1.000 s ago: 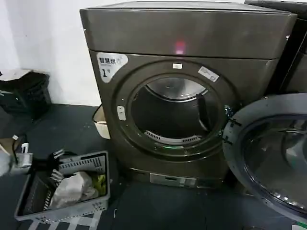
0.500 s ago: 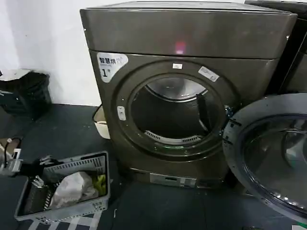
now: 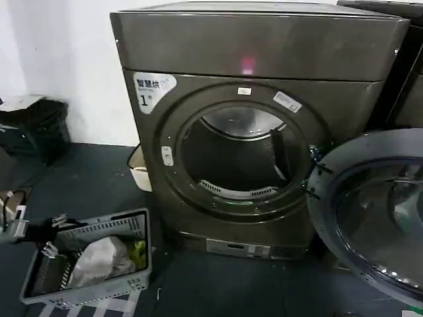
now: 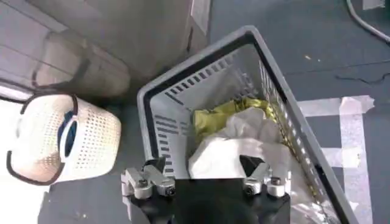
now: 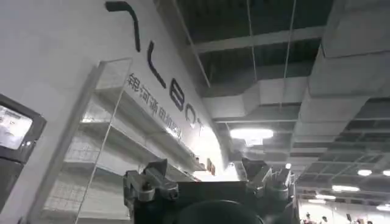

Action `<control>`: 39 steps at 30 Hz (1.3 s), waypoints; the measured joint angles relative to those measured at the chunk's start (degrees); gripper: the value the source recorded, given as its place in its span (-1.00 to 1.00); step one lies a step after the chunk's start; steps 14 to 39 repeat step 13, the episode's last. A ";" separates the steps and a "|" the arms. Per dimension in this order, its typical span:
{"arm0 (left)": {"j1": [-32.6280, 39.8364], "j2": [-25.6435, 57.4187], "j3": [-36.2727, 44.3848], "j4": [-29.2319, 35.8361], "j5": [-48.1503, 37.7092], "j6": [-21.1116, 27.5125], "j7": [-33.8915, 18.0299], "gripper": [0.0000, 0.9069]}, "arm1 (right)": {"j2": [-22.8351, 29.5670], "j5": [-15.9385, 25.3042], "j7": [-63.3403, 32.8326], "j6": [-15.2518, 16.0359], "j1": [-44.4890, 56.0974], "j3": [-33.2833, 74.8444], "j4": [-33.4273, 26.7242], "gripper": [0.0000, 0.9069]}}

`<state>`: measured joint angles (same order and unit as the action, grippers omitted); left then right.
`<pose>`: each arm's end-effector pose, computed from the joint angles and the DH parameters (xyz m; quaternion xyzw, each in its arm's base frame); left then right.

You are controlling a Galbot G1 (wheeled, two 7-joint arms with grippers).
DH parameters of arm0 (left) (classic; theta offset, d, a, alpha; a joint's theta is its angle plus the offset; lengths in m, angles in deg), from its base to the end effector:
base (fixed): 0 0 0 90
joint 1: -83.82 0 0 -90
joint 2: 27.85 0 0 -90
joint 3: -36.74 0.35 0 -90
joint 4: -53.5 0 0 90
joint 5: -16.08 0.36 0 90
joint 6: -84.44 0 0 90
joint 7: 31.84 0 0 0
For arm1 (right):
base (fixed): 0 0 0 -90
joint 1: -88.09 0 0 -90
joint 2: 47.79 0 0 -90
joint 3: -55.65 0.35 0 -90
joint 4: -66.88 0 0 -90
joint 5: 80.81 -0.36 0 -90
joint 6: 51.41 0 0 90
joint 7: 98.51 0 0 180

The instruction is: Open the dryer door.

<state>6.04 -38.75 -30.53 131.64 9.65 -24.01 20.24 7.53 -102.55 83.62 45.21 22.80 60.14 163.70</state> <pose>0.3629 0.3906 -0.1402 -0.4480 -0.6724 -0.5314 0.2546 -0.0463 -0.4679 -0.0336 0.5862 0.7578 -0.2203 0.1833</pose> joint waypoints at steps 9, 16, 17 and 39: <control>0.00 0.02 -0.13 0.02 0.51 0.05 0.47 1.00 | -0.01 0.01 -0.01 0.00 0.03 -0.12 0.05 1.00; 0.06 0.02 -0.13 -0.24 0.70 -0.03 0.72 1.00 | -0.08 0.02 -0.01 0.00 0.01 -0.07 0.00 1.00; 0.06 0.02 -0.13 -0.24 0.70 -0.03 0.72 1.00 | -0.08 0.02 -0.01 0.00 0.01 -0.07 0.00 1.00; 0.06 0.02 -0.13 -0.24 0.70 -0.03 0.72 1.00 | -0.08 0.02 -0.01 0.00 0.01 -0.07 0.00 1.00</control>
